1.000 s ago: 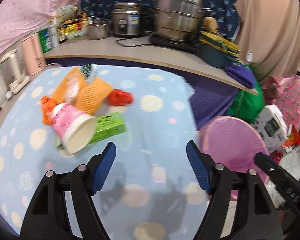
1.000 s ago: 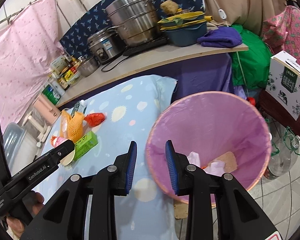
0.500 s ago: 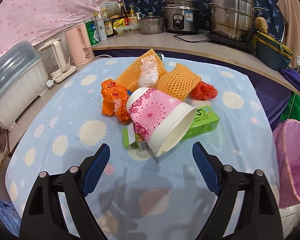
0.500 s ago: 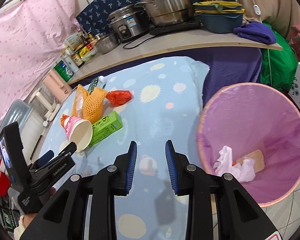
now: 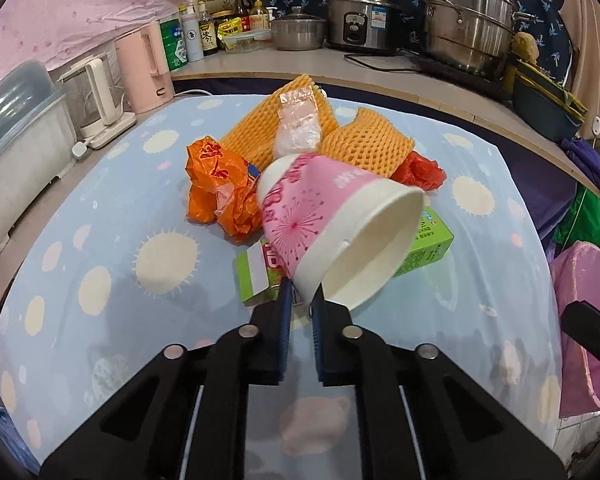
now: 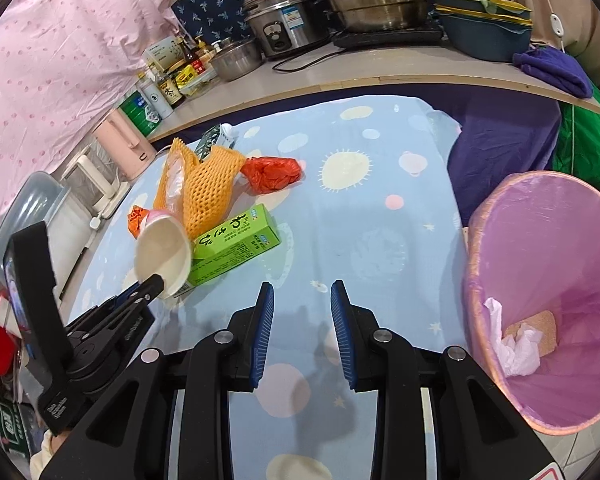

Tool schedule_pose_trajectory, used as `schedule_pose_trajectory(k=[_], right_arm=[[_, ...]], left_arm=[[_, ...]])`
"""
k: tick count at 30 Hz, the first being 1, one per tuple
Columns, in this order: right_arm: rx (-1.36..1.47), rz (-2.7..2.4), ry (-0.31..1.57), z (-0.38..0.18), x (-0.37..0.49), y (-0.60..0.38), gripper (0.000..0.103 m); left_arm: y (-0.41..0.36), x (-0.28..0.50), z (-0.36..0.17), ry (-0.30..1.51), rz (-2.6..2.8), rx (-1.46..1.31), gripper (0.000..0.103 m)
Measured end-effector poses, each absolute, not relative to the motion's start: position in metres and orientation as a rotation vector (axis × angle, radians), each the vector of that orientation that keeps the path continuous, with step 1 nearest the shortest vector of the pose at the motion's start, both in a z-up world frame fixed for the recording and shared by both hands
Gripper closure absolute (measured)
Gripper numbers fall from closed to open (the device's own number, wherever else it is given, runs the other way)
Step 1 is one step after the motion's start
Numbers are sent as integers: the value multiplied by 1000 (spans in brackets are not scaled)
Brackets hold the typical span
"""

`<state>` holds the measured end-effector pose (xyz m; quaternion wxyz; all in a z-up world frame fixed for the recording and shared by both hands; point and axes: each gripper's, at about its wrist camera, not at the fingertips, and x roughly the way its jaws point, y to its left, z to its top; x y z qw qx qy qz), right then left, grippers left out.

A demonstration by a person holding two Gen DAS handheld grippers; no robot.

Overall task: Collect trash
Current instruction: 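Grasp the pink-and-white paper cup rim with the left tool, then lift the paper cup with the left tool while the right tool grasps the orange foam net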

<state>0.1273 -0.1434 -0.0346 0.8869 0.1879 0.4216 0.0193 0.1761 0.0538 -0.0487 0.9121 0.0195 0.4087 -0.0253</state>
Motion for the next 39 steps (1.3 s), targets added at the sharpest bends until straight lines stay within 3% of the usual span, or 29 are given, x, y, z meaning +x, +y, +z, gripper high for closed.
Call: schedule_pose_trajectory(k=[22,35,37,39], right_arm=[[345,151,864,-36,227,-79,74],[412,199,909,-64,287,-55,74],[413,212,914,-67,288,-54,83],[410,213,912,-67,285,-54,101]], left_arm=[[143,153,-22,825,44,-29,100],[153,161,-26,848,35,-52,100],[151,160,-25,848,31,-51,100],[149,158,-24,847,26,-46,100]])
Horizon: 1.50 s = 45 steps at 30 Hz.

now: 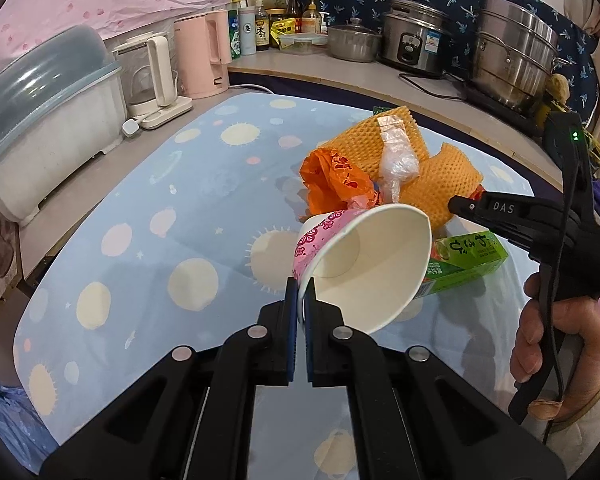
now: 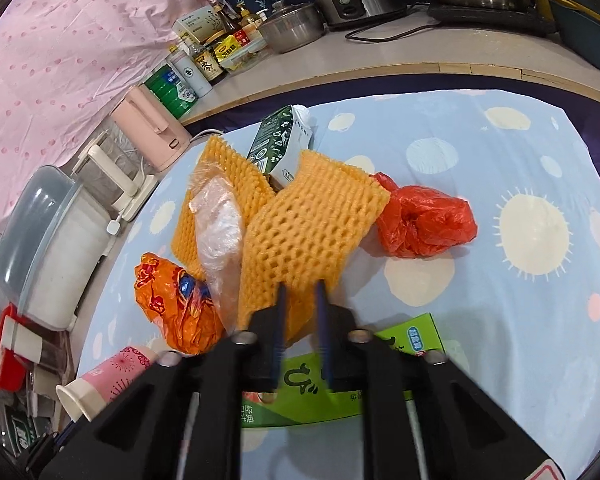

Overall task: Collect trash
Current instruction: 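Lift the paper cup with the left tool while the right tool grasps the orange foam net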

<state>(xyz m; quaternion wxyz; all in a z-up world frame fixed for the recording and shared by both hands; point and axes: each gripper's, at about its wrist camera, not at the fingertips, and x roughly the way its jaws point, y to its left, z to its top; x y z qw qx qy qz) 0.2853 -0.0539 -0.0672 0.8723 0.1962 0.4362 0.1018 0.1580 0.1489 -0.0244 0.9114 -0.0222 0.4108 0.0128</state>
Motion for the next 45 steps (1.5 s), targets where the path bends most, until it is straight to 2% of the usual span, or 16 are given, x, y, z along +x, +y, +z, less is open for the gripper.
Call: schedule_pose_trajectory(k=[10,11,12,14,22,23,24,26,27,37,45], right_arm=[[437,217,860,-40,248,-75,100],[431,208,857,-40,247,-76,93],[427,198,858,-40,249,-77,72],[444,211,842,-41,253,-78,42],[500,248,918,-73,297,-71,45],[522,256,925,-77,301,-71,53],[542,267,930,-81,303,-72,70],[566,283,943,-85,304,-73,88],[574,284,940,-85,302,-74,93],[603,305,811,-28,242,-104,94],[556,214,747,12,159,-146,93]], left_arm=[[132,141,-8,810,0,-30,100],[131,140,-8,811,-1,-32,100],[131,138,-7,813,-3,-38,100],[131,138,-8,818,0,-44,100],[137,148,-12,828,13,-44,100],[138,150,-13,830,12,-47,100],[139,152,-13,831,12,-48,100],[139,154,-14,833,13,-48,100],[139,154,-15,834,14,-50,100],[128,138,-4,809,-14,-45,100],[91,109,17,766,-111,-25,100]])
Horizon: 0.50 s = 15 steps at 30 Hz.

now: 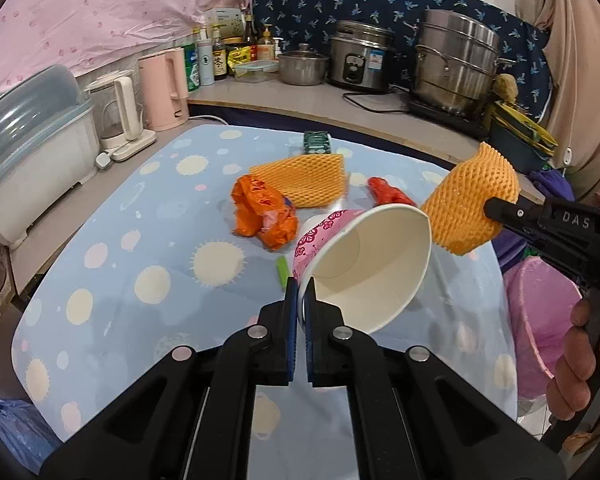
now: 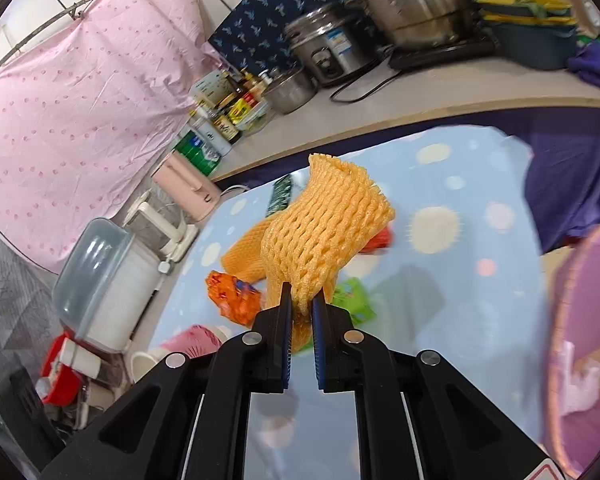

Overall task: Collect trash
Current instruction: 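Lift the paper cup with the left tool while the right tool grasps the orange foam net, then carry the cup and foam net over the pink bin and open both tools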

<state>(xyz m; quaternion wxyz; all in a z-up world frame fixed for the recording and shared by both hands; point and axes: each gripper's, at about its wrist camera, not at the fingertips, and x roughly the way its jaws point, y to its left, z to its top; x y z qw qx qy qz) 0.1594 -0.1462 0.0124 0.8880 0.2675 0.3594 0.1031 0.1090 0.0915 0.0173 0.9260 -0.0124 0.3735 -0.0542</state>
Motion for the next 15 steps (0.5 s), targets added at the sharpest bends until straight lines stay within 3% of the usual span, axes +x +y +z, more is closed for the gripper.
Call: schedule_pose_trajectory(k=[15], right_arm=[[529,-189,749,-3,23,-283,93]], left_arm=[[-32,61,25,782,-414,64,100]])
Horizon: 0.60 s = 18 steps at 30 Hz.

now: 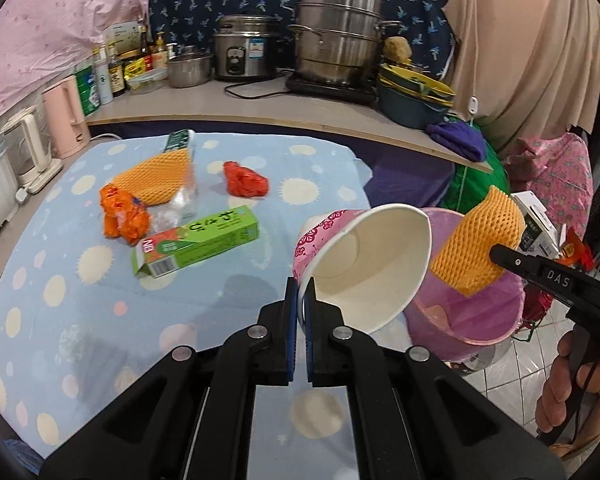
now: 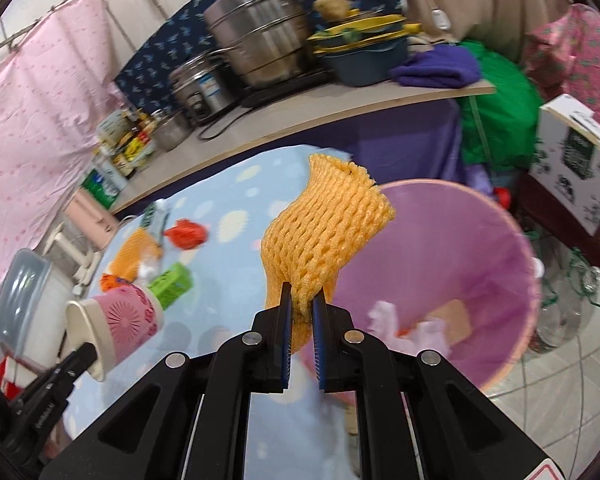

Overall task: Collect trash
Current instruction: 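Carry the cup and foam net over the pink bin and open both tools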

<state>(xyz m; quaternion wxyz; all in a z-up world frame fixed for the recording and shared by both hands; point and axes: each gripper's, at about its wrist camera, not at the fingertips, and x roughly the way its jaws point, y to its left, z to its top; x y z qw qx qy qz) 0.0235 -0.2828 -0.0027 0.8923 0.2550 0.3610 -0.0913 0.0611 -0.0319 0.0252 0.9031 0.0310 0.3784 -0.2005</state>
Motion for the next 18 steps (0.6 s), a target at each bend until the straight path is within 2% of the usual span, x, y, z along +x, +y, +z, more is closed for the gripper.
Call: schedule_pose_trajectory(k=[10,18], right_arm=[[556,-302,772,-27,-10,-331,93],[598,-309,810,-52,-13,-347,92]], left_arm=[[-127,54,32,744,-600,136,100],[-180,62,13,771,-645,191,100]])
